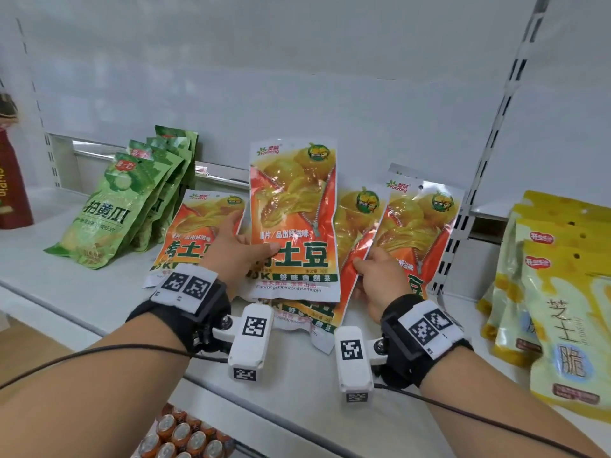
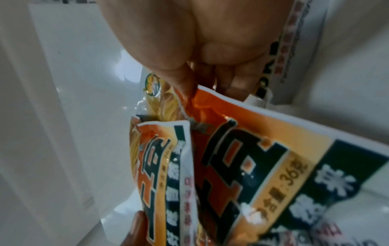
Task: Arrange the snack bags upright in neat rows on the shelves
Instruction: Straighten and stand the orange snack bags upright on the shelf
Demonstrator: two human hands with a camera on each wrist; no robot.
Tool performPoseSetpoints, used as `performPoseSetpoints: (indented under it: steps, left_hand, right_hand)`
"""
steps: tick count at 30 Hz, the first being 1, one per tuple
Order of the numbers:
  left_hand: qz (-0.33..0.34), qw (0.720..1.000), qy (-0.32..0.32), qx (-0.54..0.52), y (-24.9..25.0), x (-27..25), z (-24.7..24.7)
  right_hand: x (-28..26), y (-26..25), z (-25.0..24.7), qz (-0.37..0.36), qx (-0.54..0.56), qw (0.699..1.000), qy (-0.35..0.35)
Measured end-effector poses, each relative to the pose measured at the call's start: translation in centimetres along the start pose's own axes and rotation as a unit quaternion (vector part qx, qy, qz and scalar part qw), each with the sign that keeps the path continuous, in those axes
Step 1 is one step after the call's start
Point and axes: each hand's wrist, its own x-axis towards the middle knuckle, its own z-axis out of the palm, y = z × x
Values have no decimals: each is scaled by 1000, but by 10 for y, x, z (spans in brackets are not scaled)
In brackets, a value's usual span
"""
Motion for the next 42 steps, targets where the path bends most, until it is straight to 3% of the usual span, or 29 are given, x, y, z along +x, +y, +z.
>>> performPoseSetpoints:
  steps: [6,10,15,19,24,28,33,39,42]
  left_hand:
    - [35,995,-85,-25,2,-12,42]
    - [36,987,-152,-29,2,-26,77]
    - [38,978,-202,40,-6,-29,109]
    - [23,974,-186,130,-12,-28,126]
    - [3,950,-202,238,-14,-32,133]
    - [2,947,-192,258,-12,-37,133]
    - [9,943,-173,284,-8,-41,132]
    - [-2,944,-155,290,-5,-45,129]
    - [8,949,-132,285,-2,-47,122]
  right_hand:
    - [-4,-11,-54,-65,-7,994,86]
    - [-5,-10,-85,-45,0,991,125]
    - [7,-5,-107,-25,-24,990,137]
    - [14,-1,-114,11,-22,993,118]
    - [17,-4,-115,11,-6,988,157]
    - [14,-5,-118,27,-8,993,118]
    - [12,-6,-126,-1,-1,992,129]
    - [1,-18,-124,-89,-16,978,186]
    - [-10,-28,-115,-94,-10,981,170]
